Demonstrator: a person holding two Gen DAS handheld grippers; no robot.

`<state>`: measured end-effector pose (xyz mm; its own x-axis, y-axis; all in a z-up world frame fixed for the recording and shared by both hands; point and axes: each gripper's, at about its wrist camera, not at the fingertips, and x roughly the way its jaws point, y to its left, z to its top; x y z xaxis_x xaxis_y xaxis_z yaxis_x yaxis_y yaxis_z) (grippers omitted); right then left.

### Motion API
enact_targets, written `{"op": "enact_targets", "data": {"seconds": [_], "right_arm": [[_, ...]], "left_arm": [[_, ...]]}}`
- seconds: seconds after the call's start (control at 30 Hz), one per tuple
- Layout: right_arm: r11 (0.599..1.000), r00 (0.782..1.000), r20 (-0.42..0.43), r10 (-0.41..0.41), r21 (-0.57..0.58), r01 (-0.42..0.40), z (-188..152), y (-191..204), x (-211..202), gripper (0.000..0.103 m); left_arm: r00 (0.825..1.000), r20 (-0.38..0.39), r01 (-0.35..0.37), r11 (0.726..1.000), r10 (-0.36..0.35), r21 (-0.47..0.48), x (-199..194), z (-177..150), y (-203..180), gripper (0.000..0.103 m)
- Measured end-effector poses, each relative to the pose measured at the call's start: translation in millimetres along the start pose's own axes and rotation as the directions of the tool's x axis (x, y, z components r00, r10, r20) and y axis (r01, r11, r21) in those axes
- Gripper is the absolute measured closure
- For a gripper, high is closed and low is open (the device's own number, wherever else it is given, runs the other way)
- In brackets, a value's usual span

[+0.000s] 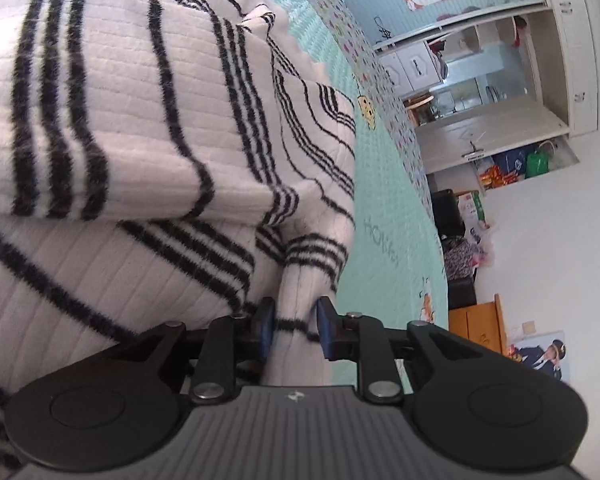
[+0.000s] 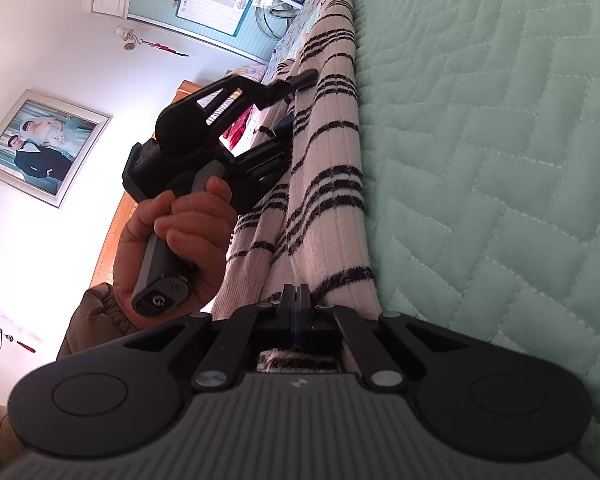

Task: Fold clothes

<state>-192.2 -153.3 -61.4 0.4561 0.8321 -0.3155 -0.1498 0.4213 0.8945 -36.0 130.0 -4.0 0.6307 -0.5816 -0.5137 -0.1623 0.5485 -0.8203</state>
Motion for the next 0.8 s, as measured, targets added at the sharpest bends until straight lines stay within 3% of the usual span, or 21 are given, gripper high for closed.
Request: {"op": "enact_targets", "data": {"seconds": [0.1,0.3,0.33,0.4,0.47,0.6,0.67,0.8], "right_arm": [[1.000,1.000,0.001,0.001,-0.003,-0.001,-1,0,0,0.103],[1.000,1.000,0.004,0.005,-0.011,-0.005,-4,1,1,0.103],[1.000,1.000,0.004,0.005,-0.013,-0.005,-4,2,1,0.103],[1.000,1.000,0.006,0.007,-0.015,-0.006,-5,1,1,0.103],[1.000,1.000,0.007,0.007,-0.017,-0.007,-6,1,1,0.103],[1.000,1.000,0.008,0.007,-0.021,-0.007,-6,1,1,0.103],[1.000,1.000,0.008,0.005,-0.023,-0.005,-7,2,2,0.103],[1.000,1.000,0.007,0.003,-0.021,-0.003,-6,3,2,0.103]], "left_arm": [[1.000,0.013,-0.005,1.000,0.006,-0.006,7,7,-6,0.072],[0.998,0.056,-0.029,0.998,0.032,-0.053,19,20,-13,0.075],[0.996,0.072,-0.041,0.998,0.044,-0.038,19,22,-18,0.076],[0.992,0.105,-0.067,0.998,0.065,0.016,15,27,-32,0.087],[0.984,0.153,-0.108,0.990,0.093,0.092,8,29,-49,0.088],[0.956,0.212,-0.248,0.943,0.201,0.223,7,25,-60,0.091],[0.930,0.229,-0.345,0.899,0.288,0.271,16,21,-60,0.091],[0.917,0.225,-0.390,0.862,0.331,0.324,28,15,-48,0.089]]}}
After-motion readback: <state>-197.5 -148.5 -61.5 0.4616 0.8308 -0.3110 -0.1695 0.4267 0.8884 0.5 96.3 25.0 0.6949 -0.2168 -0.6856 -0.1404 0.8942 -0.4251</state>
